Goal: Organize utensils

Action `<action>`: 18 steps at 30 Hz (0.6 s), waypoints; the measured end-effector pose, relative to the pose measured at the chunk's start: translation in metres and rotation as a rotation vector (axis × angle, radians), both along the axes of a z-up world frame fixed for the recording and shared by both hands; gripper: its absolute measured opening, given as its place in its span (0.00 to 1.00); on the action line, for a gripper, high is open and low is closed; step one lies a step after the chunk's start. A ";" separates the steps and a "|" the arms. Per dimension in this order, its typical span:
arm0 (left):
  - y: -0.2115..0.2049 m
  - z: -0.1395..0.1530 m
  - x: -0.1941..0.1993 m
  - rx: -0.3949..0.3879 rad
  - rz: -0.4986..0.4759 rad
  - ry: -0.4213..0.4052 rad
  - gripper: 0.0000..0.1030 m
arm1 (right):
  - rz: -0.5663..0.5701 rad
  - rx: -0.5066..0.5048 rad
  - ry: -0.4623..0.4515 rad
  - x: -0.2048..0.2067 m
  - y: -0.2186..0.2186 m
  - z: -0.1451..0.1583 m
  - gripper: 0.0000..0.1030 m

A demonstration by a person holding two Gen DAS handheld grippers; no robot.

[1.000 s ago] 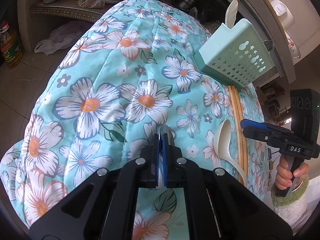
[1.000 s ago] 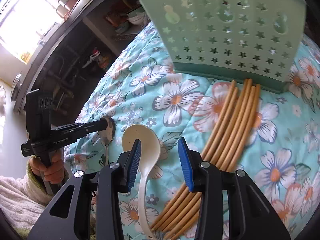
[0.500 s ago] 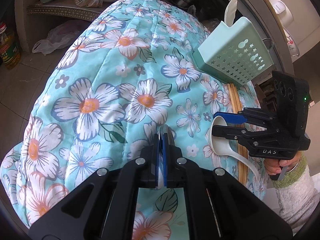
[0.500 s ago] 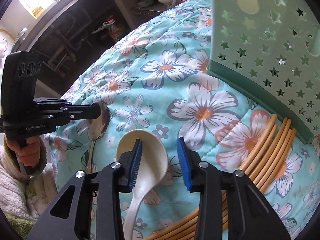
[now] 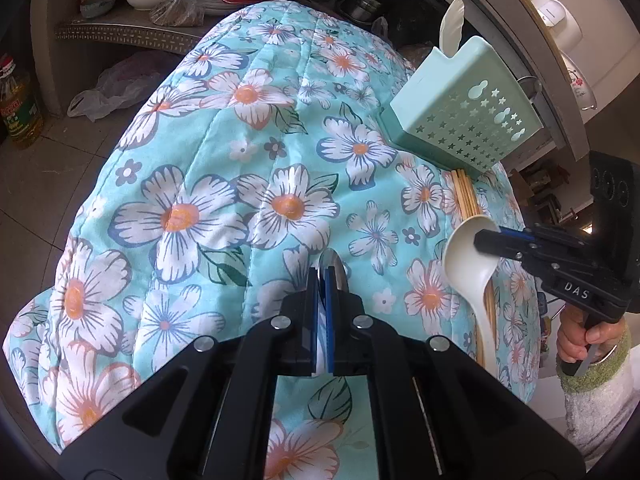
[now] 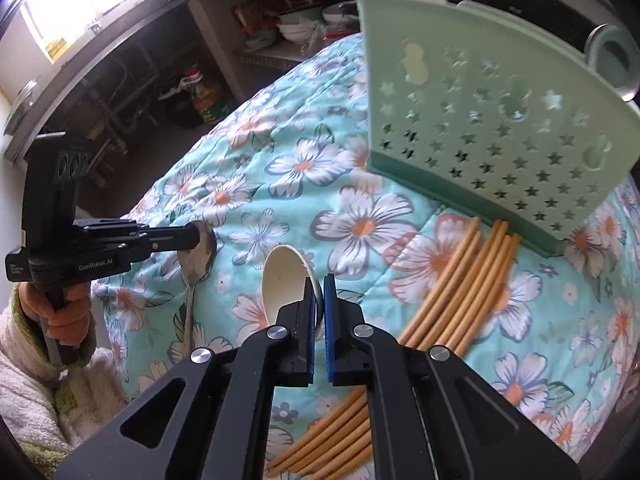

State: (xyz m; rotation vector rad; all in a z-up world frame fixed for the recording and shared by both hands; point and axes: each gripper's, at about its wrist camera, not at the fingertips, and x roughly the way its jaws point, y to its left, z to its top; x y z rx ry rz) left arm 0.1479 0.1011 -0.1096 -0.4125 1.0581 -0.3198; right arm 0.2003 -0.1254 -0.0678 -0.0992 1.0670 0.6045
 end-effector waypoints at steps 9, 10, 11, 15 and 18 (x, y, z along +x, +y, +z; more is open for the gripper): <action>0.000 0.036 -0.009 0.015 0.018 -0.093 0.01 | -0.246 0.034 -0.277 -0.011 -0.066 0.089 0.04; -0.001 0.042 -0.010 0.022 0.020 -0.107 0.01 | -0.274 0.044 -0.312 -0.012 -0.074 0.100 0.04; -0.002 0.048 -0.010 0.031 0.022 -0.123 0.01 | -0.300 0.056 -0.340 -0.011 -0.081 0.110 0.04; -0.005 0.077 -0.008 0.047 0.033 -0.200 0.01 | -0.399 0.093 -0.456 -0.011 -0.108 0.145 0.04; -0.008 0.101 -0.004 0.054 0.041 -0.267 0.01 | -0.446 0.130 -0.500 -0.006 -0.120 0.160 0.04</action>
